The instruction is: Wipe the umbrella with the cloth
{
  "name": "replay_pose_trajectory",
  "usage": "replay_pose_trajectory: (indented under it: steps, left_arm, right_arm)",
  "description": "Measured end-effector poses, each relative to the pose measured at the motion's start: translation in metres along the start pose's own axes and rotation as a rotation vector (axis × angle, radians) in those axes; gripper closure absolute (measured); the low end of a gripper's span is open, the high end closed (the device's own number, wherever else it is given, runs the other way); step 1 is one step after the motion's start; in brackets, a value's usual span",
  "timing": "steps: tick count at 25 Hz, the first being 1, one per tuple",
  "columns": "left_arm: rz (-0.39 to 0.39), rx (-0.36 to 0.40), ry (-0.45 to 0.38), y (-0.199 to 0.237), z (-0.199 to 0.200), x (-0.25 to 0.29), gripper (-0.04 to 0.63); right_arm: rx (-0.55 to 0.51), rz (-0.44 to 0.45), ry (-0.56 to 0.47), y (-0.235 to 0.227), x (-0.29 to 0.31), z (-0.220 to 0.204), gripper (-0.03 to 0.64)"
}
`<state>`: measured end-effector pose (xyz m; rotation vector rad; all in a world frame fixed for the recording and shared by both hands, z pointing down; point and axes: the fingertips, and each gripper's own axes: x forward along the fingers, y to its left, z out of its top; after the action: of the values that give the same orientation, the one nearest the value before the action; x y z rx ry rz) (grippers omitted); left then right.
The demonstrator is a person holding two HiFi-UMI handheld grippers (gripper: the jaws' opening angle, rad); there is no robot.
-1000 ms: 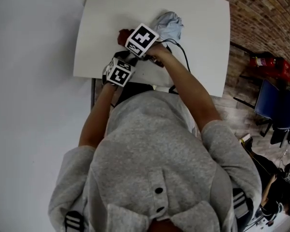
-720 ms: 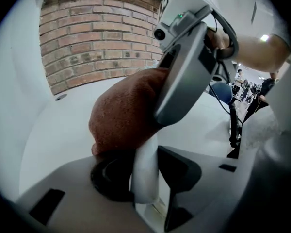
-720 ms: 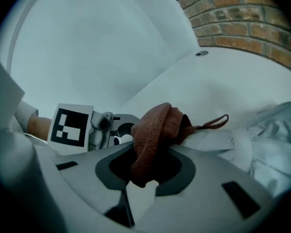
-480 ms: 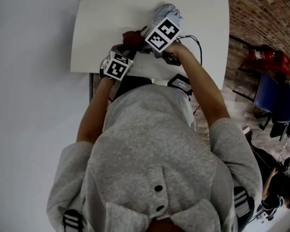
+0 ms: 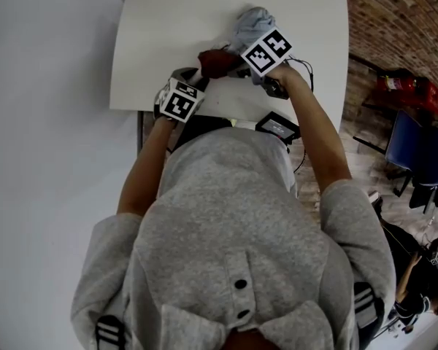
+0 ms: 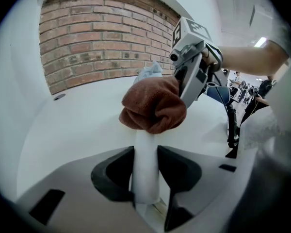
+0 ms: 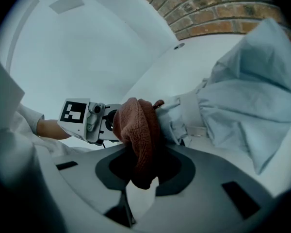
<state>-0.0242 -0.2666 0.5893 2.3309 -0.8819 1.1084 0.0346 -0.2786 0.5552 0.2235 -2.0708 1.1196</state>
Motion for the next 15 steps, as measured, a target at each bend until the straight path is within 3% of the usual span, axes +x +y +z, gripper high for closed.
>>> replay_pose_trajectory:
  steps: [15]
  left_arm:
    - [-0.002,0.004,-0.002,0.002,-0.002,-0.001,0.439]
  right_arm:
    - [0.064,-0.163,-0.064,-0.061,-0.055,-0.004,0.525]
